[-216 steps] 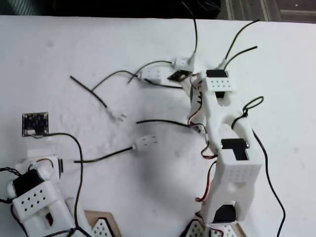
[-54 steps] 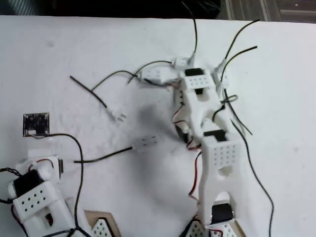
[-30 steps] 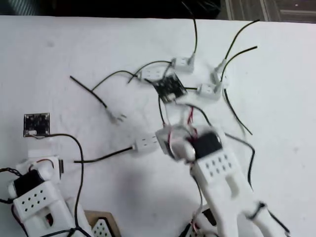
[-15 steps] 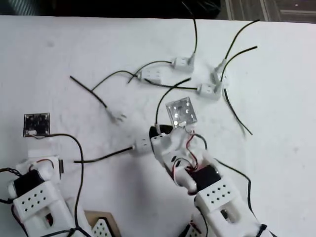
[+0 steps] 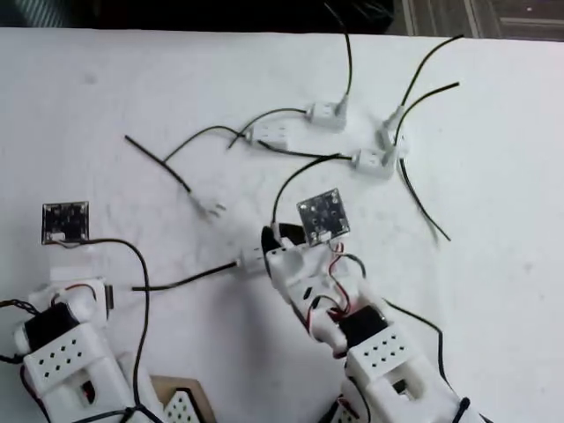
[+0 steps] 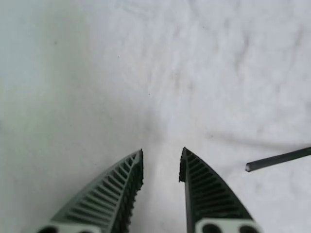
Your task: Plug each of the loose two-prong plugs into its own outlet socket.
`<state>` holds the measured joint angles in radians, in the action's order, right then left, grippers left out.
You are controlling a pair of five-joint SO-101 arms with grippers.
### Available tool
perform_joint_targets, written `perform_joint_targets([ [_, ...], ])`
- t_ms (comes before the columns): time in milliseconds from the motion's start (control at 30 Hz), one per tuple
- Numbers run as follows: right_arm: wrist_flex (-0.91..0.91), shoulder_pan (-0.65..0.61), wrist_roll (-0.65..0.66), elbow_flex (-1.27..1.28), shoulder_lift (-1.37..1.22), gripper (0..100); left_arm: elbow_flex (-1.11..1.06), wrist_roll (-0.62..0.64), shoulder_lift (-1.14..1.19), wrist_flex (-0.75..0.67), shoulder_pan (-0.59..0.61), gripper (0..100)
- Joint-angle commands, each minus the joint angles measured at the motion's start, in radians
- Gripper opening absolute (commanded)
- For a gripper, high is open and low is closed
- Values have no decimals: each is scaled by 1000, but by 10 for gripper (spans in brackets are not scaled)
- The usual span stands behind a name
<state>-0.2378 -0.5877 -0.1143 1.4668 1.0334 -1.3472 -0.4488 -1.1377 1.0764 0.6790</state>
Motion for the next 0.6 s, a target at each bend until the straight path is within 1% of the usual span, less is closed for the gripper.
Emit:
perform_joint_targets([
  [0,67,-2,-6,-21,-58,16,5,-12,-13,-14,-12,143],
  [133,134,-5,-9,-68,-209,16,5,-12,-13,-14,-12,143],
  [233,160,18,-9,-100,-285,16,5,-12,-13,-14,-12,143],
  [333,191,28,-9,-100,-306,16,5,-12,-13,-14,-12,143],
  [567,193,39,-9,-104,-312,16,5,-12,-15,-14,-12,143],
])
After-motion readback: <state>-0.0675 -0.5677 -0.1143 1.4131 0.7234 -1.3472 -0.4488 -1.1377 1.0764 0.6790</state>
